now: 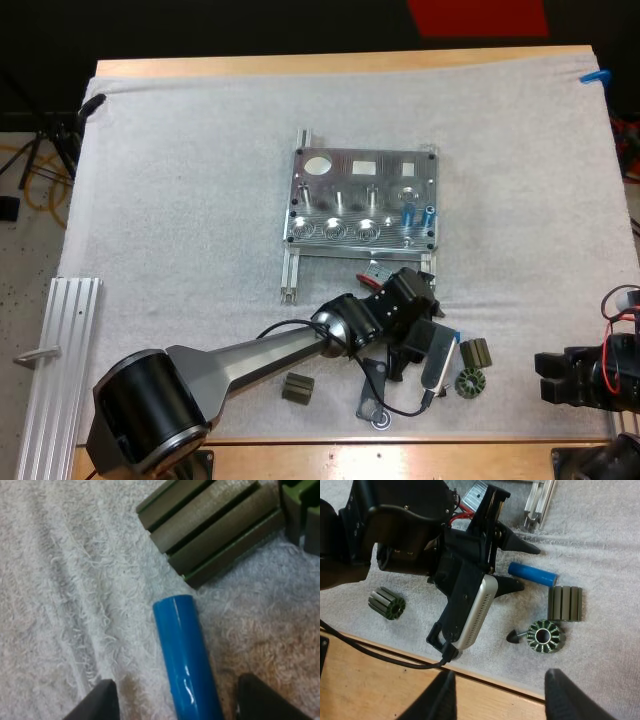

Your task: Load cells from right to left

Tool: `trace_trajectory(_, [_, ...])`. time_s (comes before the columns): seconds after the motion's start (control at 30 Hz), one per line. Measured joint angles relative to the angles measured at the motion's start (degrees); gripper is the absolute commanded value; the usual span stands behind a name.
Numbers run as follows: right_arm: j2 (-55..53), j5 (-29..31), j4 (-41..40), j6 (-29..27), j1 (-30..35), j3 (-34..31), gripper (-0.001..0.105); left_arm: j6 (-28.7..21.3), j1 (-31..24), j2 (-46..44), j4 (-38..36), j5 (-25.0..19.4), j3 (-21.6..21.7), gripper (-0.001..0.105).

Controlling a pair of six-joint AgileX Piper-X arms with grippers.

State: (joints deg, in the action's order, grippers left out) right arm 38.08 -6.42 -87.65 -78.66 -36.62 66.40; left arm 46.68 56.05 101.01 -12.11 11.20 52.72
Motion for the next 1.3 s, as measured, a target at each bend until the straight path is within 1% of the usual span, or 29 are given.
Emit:
trace_trajectory(0.1, [0.0, -0.65, 0.0, 0.0, 0.0, 0.0, 0.041, -0.11, 0.0, 0.0, -0.21, 0.01, -0.03, 0.044])
trace_trajectory(0.17, [0.0, -1.05, 0.0, 0.0, 0.0, 0.0, 0.041, -0.09, 0.0, 0.0, -0.84, 0.01, -0.03, 0.035])
trace_trajectory(0.2, [0.0, -1.03, 0.0, 0.0, 0.0, 0.0, 0.041, -0.09, 0.0, 0.0, -1.16, 0.01, -0.03, 0.032])
trace_trajectory(0.27, [0.0, -1.03, 0.0, 0.0, 0.0, 0.0, 0.041, -1.01, 0.0, 0.0, -1.76, 0.01, -0.03, 0.02])
trace_trajectory(0.3, [0.0, -1.03, 0.0, 0.0, 0.0, 0.0, 0.041, -1.32, 0.0, 0.0, -1.8, 0.01, -0.03, 0.018])
trace_trajectory(0.37, [0.0, -1.03, 0.0, 0.0, 0.0, 0.0, 0.041, -2.34, 0.0, 0.15, -1.96, -1.03, -0.03, 0.005])
trace_trajectory(0.4, [0.0, -1.03, 0.0, 0.0, 0.0, 0.0, 0.041, -2.64, 0.0, 0.14, -1.96, -1.1, -0.03, 0.001])
trace_trajectory(0.47, [0.0, -1.03, 0.0, 0.0, 0.0, 0.0, 0.041, -3.94, 0.0, 0.14, -1.96, -1.65, -0.03, 0.0])
trace_trajectory(0.63, [0.0, -1.03, 0.0, 0.0, 0.0, 0.0, 0.041, -4.19, 0.0, 0.14, -1.96, -1.96, -0.03, 0.0])
trace_trajectory(0.73, [0.0, -1.03, 0.0, -0.23, 0.0, 0.0, 0.041, -4.03, 0.35, 0.14, -1.96, -3.57, -0.03, 0.0])
trace_trajectory(0.8, [0.0, -1.03, 0.0, -0.42, 0.0, 0.0, 0.041, -2.11, 0.64, -0.22, -2.09, -5.01, -0.03, 0.0])
trace_trajectory(0.97, [0.0, -1.03, 0.0, -0.61, 0.0, 0.0, 0.041, 6.55, 0.61, -3.58, -3.65, -6.33, -0.03, 0.0])
trace_trajectory(1.1, [0.0, -0.81, 0.0, -0.61, 0.0, 0.0, 0.041, 7.96, 0.61, -6.93, -5.4, -6.52, -0.03, 0.0])
trace_trajectory(1.3, [0.0, 1.51, 0.0, -1.58, 0.0, 0.0, 0.042, 8.95, 0.61, -11.66, -12.02, -7.93, -0.03, 0.0])
